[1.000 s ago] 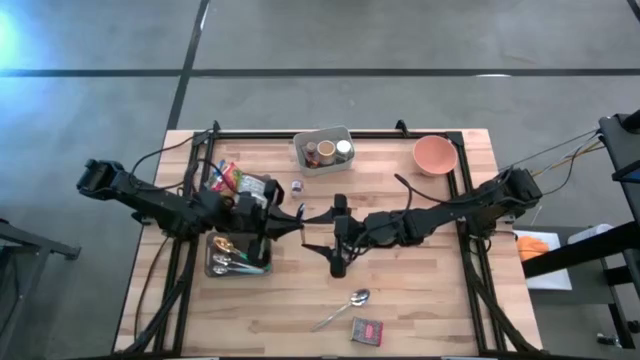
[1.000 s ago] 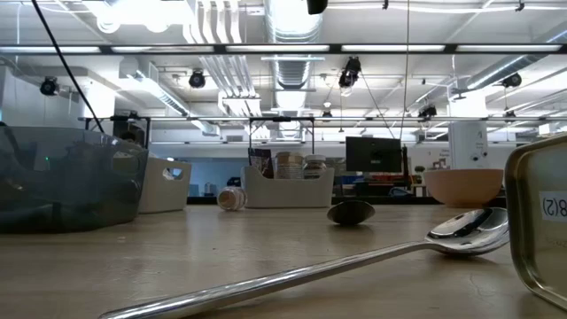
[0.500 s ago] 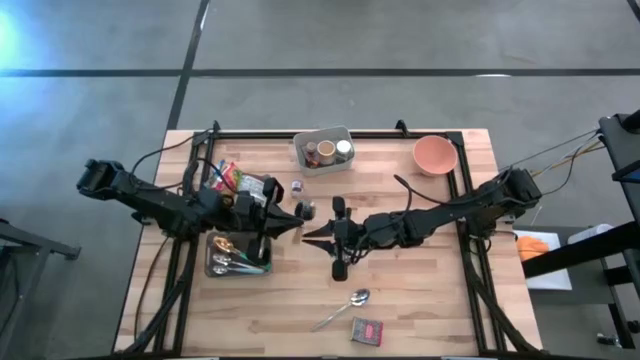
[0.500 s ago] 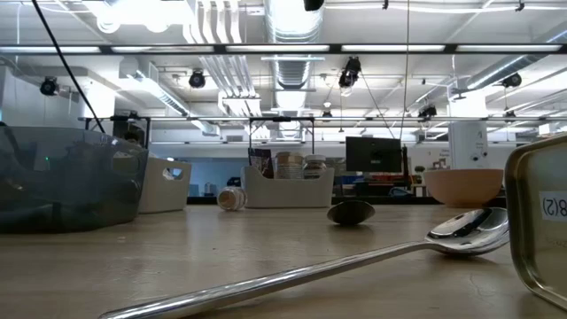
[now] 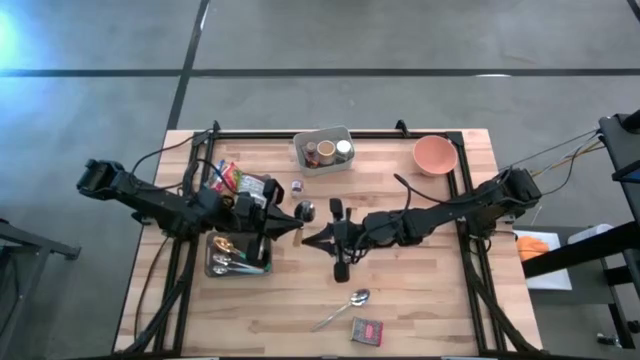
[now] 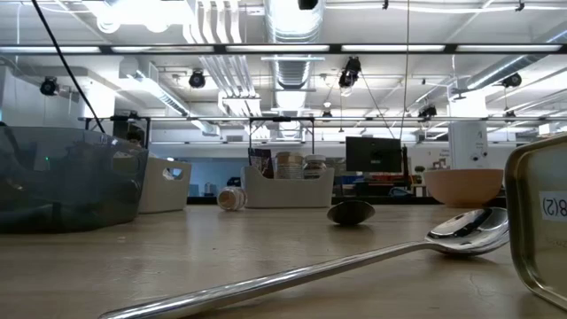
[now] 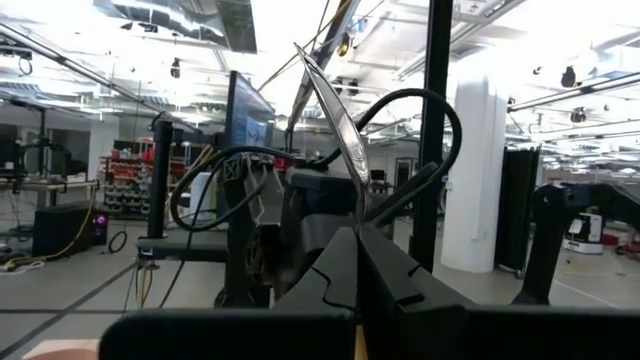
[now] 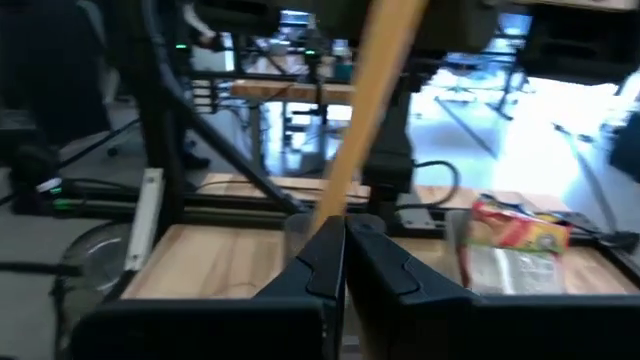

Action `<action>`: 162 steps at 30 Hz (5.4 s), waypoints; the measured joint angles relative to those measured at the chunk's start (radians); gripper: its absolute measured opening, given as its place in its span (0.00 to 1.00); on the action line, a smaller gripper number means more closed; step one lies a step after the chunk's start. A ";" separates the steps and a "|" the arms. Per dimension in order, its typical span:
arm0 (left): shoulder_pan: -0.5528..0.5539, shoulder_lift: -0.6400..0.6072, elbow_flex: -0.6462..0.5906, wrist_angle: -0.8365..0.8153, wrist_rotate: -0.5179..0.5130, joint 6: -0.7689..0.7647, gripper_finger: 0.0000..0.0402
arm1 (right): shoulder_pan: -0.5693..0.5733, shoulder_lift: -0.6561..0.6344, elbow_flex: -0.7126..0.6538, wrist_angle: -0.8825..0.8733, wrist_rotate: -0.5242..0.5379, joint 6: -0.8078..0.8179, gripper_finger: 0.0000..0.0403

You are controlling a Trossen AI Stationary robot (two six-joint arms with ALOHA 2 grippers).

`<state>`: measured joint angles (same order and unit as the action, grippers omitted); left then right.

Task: Pick & Place Food Item
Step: Put the yellow spoon into the black bin

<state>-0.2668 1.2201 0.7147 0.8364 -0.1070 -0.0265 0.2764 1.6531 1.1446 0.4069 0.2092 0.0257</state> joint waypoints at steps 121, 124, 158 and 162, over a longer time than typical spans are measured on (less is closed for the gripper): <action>0.010 0.060 0.072 -0.092 0.213 0.015 0.00 | -0.020 0.063 0.012 0.262 -0.035 0.024 0.74; 0.013 0.060 0.072 -0.097 0.213 -0.012 0.00 | -0.021 0.063 0.014 0.263 -0.035 0.024 0.74; -0.011 0.021 0.178 -0.357 0.109 0.031 0.00 | -0.004 0.105 0.093 0.132 0.062 -0.006 0.06; -0.027 -0.005 0.178 -0.403 0.063 0.030 0.00 | 0.006 0.082 0.092 0.058 0.106 0.012 0.06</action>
<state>-0.2939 1.2151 0.8926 0.4330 -0.0445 0.0038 0.2823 1.7347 1.2369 0.4646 0.3156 0.0382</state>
